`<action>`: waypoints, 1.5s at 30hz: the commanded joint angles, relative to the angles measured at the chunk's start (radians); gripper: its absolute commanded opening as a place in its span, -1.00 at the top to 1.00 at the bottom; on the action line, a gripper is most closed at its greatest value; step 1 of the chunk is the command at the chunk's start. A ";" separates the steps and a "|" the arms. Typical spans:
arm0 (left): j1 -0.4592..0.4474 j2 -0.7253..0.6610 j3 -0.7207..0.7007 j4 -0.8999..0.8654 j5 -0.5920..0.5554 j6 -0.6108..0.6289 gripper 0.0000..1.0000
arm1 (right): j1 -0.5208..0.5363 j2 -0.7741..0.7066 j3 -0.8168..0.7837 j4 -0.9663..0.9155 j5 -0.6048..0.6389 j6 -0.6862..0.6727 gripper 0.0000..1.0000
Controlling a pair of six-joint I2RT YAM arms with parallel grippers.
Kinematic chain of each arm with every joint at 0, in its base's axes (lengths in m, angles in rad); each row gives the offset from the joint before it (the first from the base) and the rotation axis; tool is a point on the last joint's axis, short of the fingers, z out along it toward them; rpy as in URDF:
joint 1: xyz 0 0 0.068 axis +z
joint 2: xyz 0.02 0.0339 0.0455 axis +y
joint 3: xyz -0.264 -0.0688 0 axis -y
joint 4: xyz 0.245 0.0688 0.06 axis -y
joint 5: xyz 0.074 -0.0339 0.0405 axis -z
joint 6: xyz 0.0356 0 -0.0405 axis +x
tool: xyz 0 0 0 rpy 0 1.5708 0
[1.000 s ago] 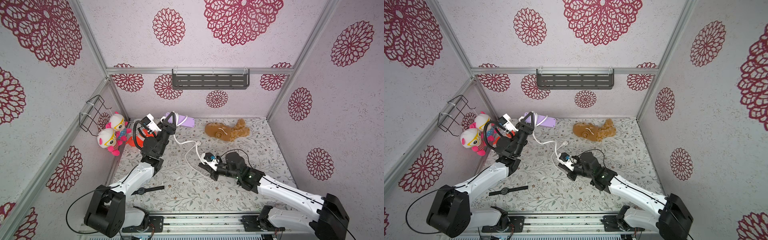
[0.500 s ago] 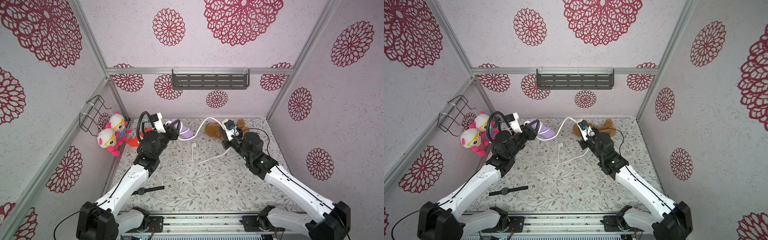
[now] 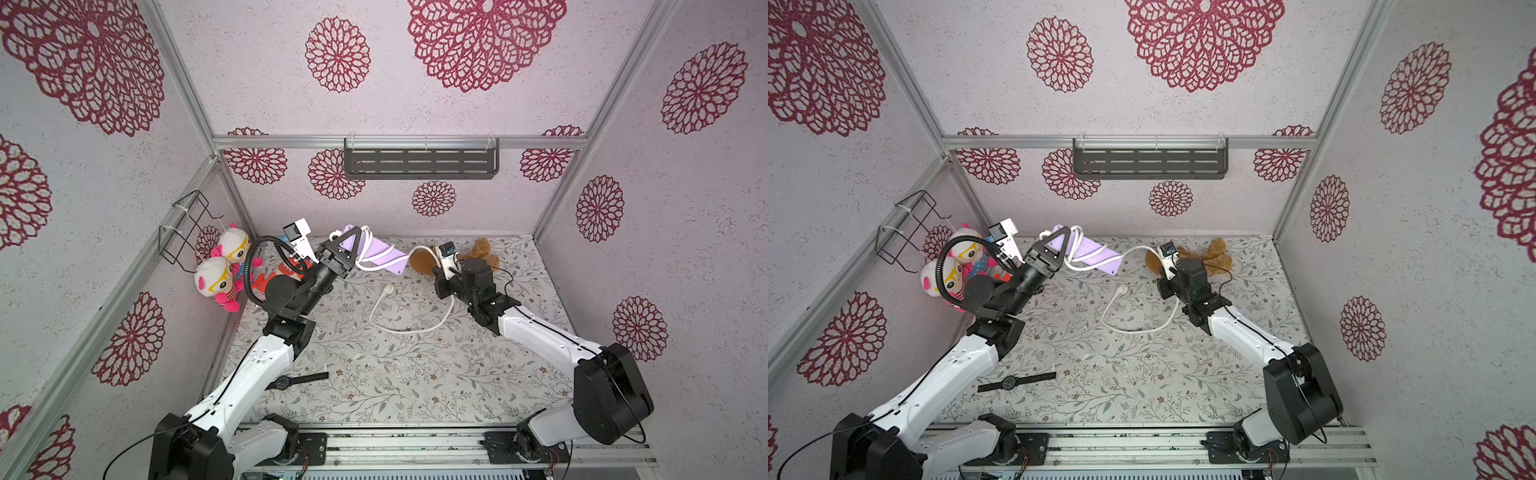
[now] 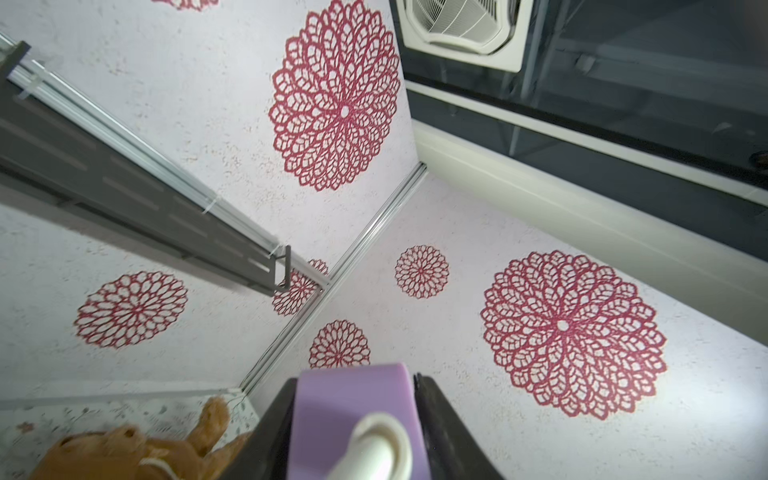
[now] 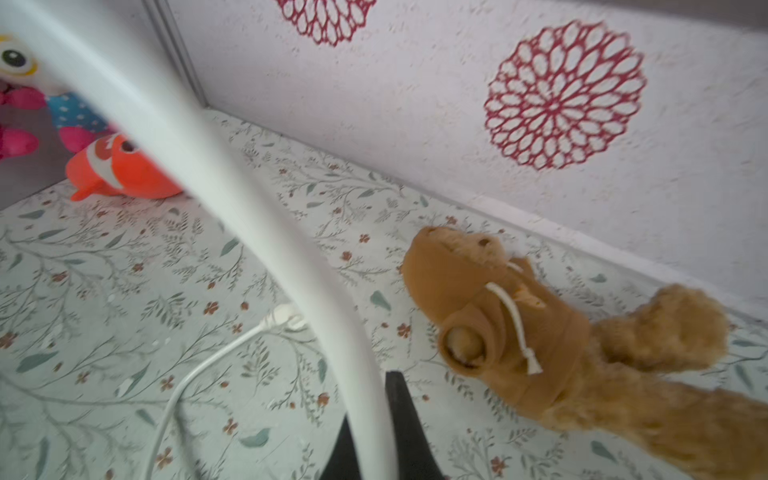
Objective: Unwrap the cord wrapped around the power strip
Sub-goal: Unwrap the power cord from the power strip.
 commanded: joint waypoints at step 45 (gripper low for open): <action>-0.022 -0.037 0.220 -0.297 0.026 0.166 1.00 | 0.129 -0.314 0.123 -0.050 -0.188 0.019 -0.70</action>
